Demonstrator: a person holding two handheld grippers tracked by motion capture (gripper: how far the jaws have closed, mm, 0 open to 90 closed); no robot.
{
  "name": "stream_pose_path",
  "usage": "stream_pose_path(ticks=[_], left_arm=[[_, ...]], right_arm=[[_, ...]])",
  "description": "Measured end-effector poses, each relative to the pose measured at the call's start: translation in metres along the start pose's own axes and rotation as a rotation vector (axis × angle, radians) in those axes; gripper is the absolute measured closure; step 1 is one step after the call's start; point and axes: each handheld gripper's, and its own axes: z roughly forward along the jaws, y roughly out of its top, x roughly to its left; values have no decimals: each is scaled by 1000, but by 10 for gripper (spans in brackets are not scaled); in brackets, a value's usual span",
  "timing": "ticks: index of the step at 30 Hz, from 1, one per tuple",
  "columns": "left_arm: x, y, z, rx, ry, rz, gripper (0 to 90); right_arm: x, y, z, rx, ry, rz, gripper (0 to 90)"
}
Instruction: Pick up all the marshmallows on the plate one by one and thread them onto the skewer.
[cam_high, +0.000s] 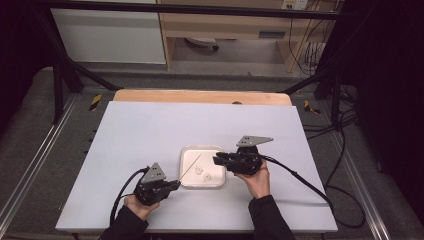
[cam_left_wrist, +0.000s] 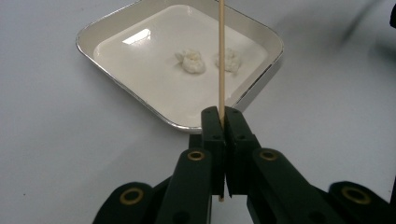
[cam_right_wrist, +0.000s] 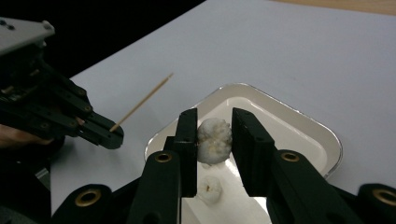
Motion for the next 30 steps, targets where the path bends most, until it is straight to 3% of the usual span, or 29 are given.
stream_pose_path(ticks=[7,17,22,23,30], left_arm=[[-4,1,1,-4,-8,10,883],[-8,2,2,-6,-11,25,883],[-10,2,2,-11,-16,31,883],[-11,2,1,11,0,7,883],[-12,3,2,-5,-14,25,883]], right_arm=[[5,9,-14,-94,71,44,731],[4,13,-14,-130,116,87,734],[3,16,-9,-142,143,121,736],[3,16,-8,-143,147,124,736],[2,13,0,-143,166,152,736]])
